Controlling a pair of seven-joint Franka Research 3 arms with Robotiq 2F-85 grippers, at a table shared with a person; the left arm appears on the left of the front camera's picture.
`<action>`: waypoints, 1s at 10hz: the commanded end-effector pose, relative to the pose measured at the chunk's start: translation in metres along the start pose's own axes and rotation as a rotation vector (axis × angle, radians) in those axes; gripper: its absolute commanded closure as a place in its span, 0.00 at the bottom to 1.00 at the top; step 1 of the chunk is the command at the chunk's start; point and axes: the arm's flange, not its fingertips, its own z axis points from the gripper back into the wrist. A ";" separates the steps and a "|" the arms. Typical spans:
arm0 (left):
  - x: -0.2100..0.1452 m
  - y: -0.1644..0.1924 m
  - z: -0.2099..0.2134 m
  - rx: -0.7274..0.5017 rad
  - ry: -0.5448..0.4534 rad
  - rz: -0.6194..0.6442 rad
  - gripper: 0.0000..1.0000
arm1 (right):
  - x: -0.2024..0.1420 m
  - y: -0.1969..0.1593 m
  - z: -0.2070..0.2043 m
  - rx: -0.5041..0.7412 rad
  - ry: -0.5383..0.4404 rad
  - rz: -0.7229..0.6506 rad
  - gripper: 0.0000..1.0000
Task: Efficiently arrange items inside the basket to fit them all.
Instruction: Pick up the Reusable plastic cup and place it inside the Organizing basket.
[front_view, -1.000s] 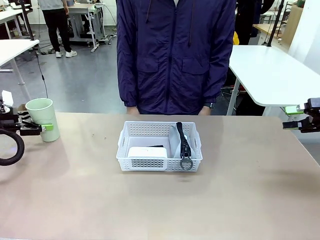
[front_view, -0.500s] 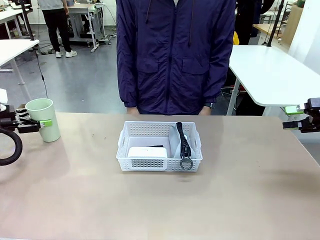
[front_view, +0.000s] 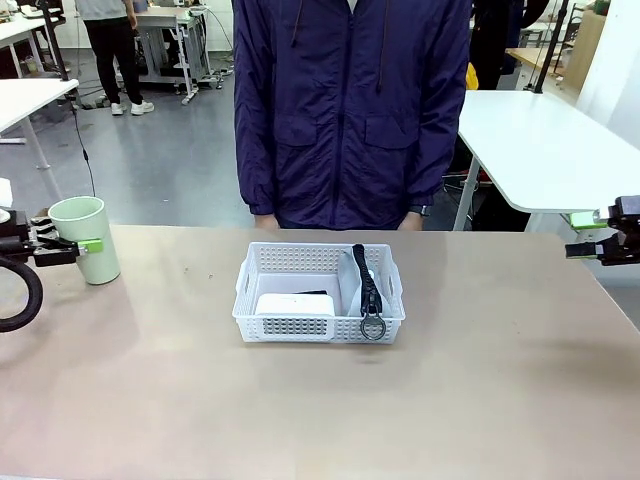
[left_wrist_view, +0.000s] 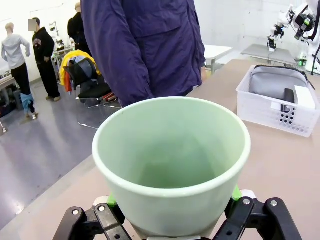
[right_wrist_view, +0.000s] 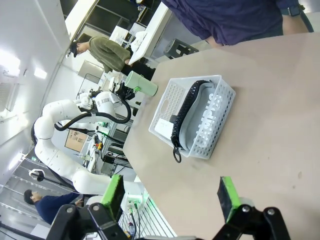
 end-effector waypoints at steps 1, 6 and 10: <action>0.045 -0.023 0.025 -0.010 -0.058 0.074 1.00 | -0.001 0.001 0.002 -0.001 0.009 0.008 0.00; 0.144 -0.118 0.078 -0.278 0.134 0.141 0.69 | -0.001 0.001 0.002 -0.001 0.009 0.008 0.00; 0.148 -0.120 0.077 -0.264 0.129 0.147 1.00 | -0.001 0.001 0.002 -0.001 0.009 0.008 0.00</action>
